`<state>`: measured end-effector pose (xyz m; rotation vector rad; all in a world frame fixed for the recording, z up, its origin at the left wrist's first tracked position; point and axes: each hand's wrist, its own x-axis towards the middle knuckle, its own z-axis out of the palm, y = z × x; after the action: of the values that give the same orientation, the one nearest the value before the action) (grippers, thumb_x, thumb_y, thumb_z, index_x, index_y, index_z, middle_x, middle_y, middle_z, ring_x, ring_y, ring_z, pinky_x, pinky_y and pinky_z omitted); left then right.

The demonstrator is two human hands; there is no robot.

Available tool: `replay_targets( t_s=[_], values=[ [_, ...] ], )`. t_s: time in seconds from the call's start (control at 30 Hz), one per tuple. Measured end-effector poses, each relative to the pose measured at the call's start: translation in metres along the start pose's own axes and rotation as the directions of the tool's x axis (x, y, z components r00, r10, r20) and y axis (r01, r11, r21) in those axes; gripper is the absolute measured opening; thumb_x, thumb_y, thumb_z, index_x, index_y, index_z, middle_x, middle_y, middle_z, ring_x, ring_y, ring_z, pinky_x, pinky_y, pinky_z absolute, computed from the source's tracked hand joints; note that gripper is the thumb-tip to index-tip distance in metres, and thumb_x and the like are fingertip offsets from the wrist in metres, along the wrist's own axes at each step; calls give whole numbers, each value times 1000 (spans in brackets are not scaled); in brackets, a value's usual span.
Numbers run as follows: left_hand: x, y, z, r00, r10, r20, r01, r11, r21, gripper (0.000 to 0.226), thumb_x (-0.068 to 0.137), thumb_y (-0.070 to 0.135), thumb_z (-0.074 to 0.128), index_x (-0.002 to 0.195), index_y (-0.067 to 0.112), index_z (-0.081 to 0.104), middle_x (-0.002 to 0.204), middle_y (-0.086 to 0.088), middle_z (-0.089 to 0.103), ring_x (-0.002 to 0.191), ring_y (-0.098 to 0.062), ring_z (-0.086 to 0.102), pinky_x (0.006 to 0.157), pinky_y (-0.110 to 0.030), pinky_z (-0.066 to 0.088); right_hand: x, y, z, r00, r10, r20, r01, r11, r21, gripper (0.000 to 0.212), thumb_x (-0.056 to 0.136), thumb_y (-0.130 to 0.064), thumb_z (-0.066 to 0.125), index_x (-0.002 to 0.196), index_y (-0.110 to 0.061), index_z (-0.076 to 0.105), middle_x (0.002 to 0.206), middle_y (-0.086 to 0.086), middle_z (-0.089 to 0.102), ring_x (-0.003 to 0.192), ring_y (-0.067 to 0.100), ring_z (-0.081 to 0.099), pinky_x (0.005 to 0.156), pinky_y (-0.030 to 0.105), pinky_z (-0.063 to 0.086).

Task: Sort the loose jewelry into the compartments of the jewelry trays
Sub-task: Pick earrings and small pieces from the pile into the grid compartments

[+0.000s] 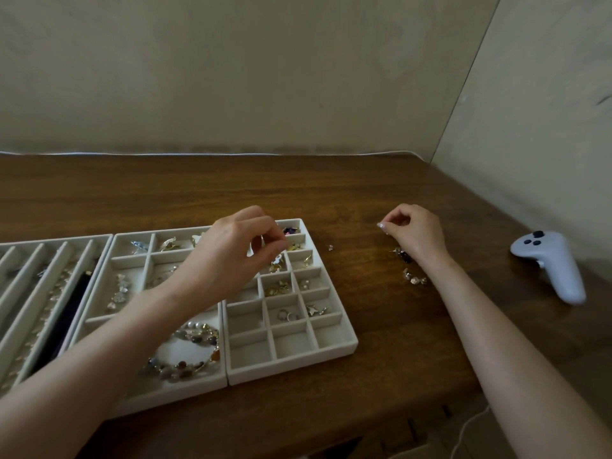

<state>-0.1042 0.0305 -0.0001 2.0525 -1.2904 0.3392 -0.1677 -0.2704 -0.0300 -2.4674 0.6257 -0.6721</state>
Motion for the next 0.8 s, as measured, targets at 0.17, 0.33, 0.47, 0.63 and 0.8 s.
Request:
replay_targets(
  t_s=[0.17, 0.33, 0.47, 0.63, 0.8],
  values=[
    [3, -4, -9, 964, -217, -153, 208, 975, -71, 8, 88, 17, 57, 95, 20, 60, 82, 15, 58, 74, 0, 55, 65, -6, 44, -32, -63, -1, 950, -212, 230, 119, 924, 362, 5, 83, -21, 67, 87, -19, 65, 90, -5, 63, 84, 7, 58, 70, 16, 42],
    [6, -16, -23, 851, -454, -266, 402, 887, -228, 9, 91, 15, 55, 99, 16, 60, 87, 0, 65, 78, -12, 61, 63, -14, 46, -61, -124, 18, 770, -476, 425, 333, 867, 370, 7, 82, -19, 70, 87, -17, 66, 89, -10, 58, 76, -6, 51, 68, 12, 44],
    [7, -22, -23, 817, -510, -269, 446, 855, -265, 9, 91, 15, 55, 97, 16, 62, 86, -1, 66, 71, -4, 59, 59, -12, 42, -71, -145, 37, 664, -577, 476, 461, 817, 347, 7, 82, -23, 71, 87, -18, 69, 90, -10, 58, 82, -1, 51, 74, 21, 46],
    [6, -19, -21, 827, -497, -260, 447, 864, -230, 7, 90, 16, 56, 92, 16, 63, 84, -1, 66, 74, -11, 59, 59, -13, 42, -60, -140, 26, 728, -526, 440, 418, 849, 322, 8, 83, -23, 69, 91, -23, 70, 91, -15, 56, 80, -5, 50, 70, 12, 41],
    [6, -13, -20, 856, -470, -217, 421, 876, -236, 8, 91, 15, 56, 92, 16, 63, 84, 0, 65, 79, -15, 61, 65, -15, 47, -21, -90, 3, 931, -264, 251, 264, 964, 36, 13, 85, -18, 66, 95, -25, 69, 99, -7, 59, 87, 3, 53, 78, 22, 45]
  ],
)
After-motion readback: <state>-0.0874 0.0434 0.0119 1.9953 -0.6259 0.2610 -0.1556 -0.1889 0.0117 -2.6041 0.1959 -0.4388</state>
